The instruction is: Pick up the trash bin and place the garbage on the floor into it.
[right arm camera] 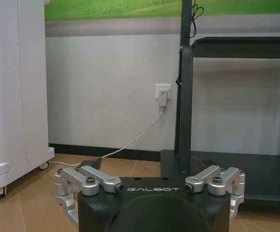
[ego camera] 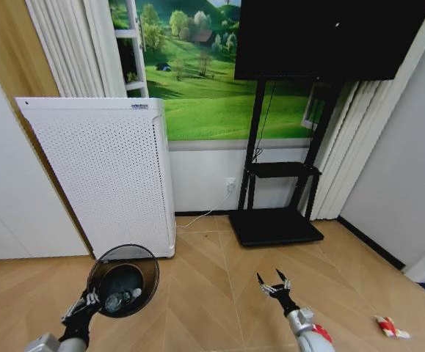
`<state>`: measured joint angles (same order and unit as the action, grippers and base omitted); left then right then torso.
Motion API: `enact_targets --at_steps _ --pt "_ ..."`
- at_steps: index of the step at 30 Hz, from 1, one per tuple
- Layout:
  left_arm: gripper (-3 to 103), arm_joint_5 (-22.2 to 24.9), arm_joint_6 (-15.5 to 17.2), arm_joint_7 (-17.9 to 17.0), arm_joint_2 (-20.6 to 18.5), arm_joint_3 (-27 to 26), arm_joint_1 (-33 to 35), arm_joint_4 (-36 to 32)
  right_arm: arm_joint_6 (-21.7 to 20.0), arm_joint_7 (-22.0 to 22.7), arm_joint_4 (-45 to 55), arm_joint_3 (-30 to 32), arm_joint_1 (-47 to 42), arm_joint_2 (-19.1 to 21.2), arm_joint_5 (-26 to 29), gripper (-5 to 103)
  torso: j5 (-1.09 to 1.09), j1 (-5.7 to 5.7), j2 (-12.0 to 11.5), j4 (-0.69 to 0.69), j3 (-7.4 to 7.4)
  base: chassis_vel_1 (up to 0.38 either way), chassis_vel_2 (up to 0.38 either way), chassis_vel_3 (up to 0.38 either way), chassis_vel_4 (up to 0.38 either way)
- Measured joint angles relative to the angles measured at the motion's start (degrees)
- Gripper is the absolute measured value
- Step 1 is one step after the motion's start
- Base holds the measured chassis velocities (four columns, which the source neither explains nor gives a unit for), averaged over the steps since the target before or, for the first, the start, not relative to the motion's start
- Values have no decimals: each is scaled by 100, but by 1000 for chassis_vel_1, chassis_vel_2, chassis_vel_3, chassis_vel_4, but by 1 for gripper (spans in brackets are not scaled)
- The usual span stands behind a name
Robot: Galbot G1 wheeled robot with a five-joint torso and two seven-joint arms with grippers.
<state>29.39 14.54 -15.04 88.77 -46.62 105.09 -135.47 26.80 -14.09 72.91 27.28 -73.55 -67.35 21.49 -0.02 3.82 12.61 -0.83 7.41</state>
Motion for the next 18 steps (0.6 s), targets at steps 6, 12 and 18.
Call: enact_targets --at_steps 6,12,18 --pt "7 -38 -19 11 6 21 -13 37 127 -85 -97 1 47 -38 31 100 2 0 0 0 0 -104 -97 107 84" --pt "7 -48 -31 38 16 33 -7 65 200 -160 -211 38 100 -43 65 100 2 -1 0 -1 0 -96 -101 80 74" --pt "7 -73 -43 41 15 31 -11 78 77 -113 -153 11 76 18 36 100 0 0 0 1 0 -73 14 72 -19"
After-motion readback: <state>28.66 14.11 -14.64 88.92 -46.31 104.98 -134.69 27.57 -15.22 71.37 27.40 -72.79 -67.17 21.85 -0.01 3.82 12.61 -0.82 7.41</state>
